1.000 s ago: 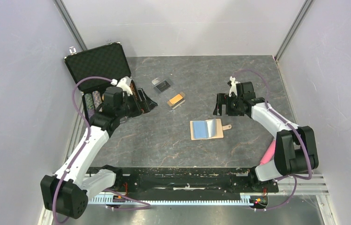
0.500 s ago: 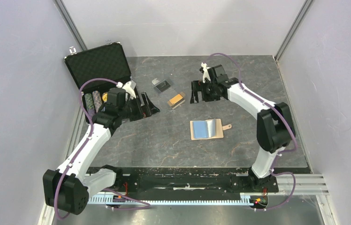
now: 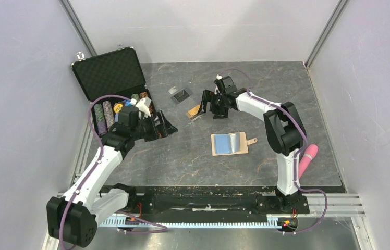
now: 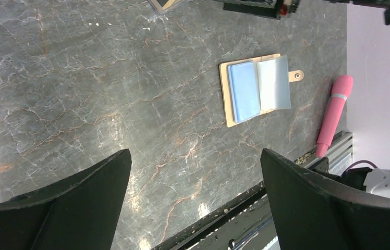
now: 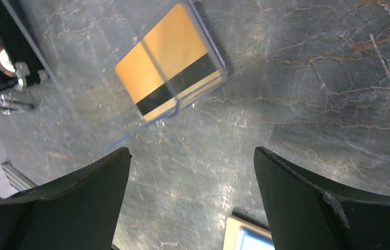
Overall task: Put the credit cards into the card holder
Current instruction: Move the storage box to the center of the board.
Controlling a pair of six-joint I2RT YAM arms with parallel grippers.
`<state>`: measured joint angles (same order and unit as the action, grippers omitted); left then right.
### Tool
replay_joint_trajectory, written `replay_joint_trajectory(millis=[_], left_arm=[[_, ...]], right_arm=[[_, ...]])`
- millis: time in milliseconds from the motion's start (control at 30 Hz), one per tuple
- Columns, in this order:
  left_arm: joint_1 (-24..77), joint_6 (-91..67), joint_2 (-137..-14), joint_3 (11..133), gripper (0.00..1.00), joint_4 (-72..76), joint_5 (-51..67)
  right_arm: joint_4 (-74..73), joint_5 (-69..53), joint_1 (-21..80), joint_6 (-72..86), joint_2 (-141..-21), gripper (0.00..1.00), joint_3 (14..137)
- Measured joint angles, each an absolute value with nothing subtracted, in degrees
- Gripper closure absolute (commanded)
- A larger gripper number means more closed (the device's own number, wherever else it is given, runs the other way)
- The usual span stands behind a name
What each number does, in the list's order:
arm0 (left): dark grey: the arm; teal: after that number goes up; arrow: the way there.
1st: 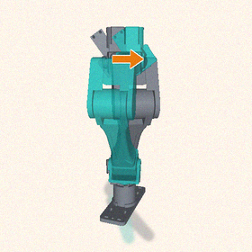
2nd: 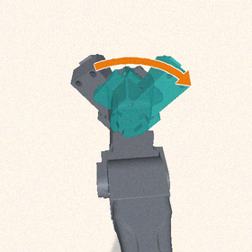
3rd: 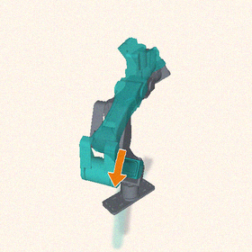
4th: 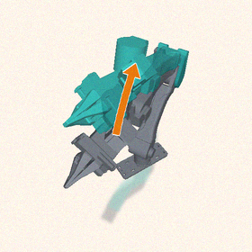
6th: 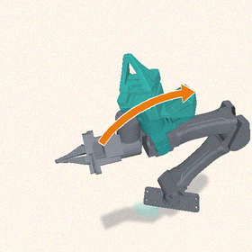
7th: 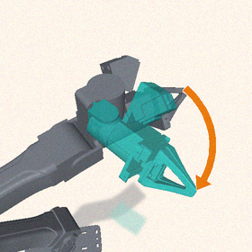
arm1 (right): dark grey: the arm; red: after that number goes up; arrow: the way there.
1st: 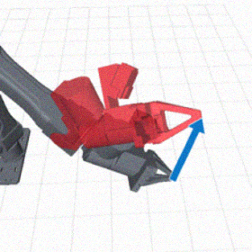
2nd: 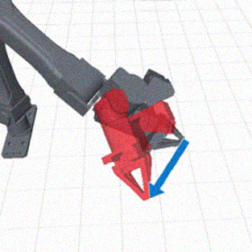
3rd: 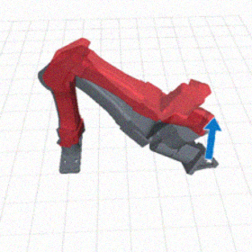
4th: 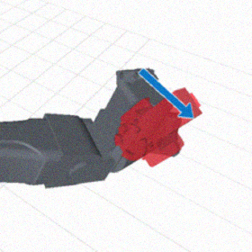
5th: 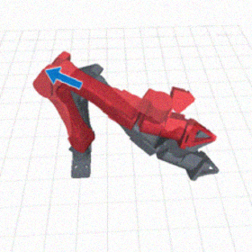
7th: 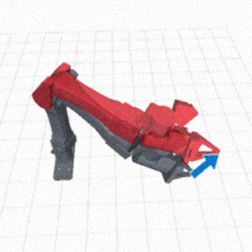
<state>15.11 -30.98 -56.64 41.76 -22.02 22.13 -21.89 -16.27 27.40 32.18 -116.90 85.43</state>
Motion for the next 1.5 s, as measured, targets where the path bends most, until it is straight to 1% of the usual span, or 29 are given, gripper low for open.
replay_joint_trajectory(millis=[100, 300, 367, 433, 500, 600, 800, 900, 1000, 1200, 1400, 1500], left_arm=[[15.1, -31.1, -55.9, 40.8, 0.0, -21.5, 22.7], [15.1, -31.2, -53.7, 39.3, 0.0, -20.9, 22.8], [15.1, -31.3, -52.3, 38.9, 0.0, -20.9, 22.7], [15.1, -31.7, -50.8, 38.5, 0.0, -20.9, 22.6], [15.1, -32.2, -49.6, 38.3, 0.0, -20.9, 22.5], [15.1, -32.8, -48.5, 38.3, 0.0, -21.0, 22.3], [15.1, -33.3, -46.5, 38.3, 0.0, -21.4, 20.9], [15.1, -33.3, -46.0, 38.3, 0.0, -21.4, 20.8], [15.1, -33.3, -46.5, 38.3, 0.0, -21.7, 20.8], [15.1, -33.3, -50.1, 39.1, 0.0, -23.2, 20.5], [15.1, -33.3, -56.4, 44.3, 0.01, -24.9, 20.1], [15.1, -33.4, -61.1, 47.7, 0.06, -24.9, 20.9]], right_arm=[[-19.7, -16.2, 27.4, 36.2, -119.1, 0.16, 85.4], [-15.7, -16.5, 27.5, 41.7, -121.8, 0.31, 86.7], [-15.3, -16.5, 27.7, 42.6, -123.3, 0.32, 88.4], [-15.5, -16.4, 28.2, 42.9, -125.2, 0.4, 91.0], [-16.3, -16.1, 28.8, 42.2, -127.1, 0.5, 93.6], [-17.4, -15.1, 29.8, 41.3, -128.4, 0.61, 95.0], [-22.1, -10.7, 30.6, 36.6, -128.4, 0.78, 98.7], [-24.8, -8.2, 30.6, 33.3, -128.4, 0.82, 100.4], [-27.2, -6.1, 30.5, 29.8, -128.4, 0.87, 102.0], [-30.2, -4.7, 30.0, 22.3, -128.2, 0.87, 103.0], [-30.9, -7.6, 29.0, 17.6, -126.8, 0.85, 100.9], [-30.0, -11.1, 28.5, 17.0, -125.8, 0.81, 98.8]])
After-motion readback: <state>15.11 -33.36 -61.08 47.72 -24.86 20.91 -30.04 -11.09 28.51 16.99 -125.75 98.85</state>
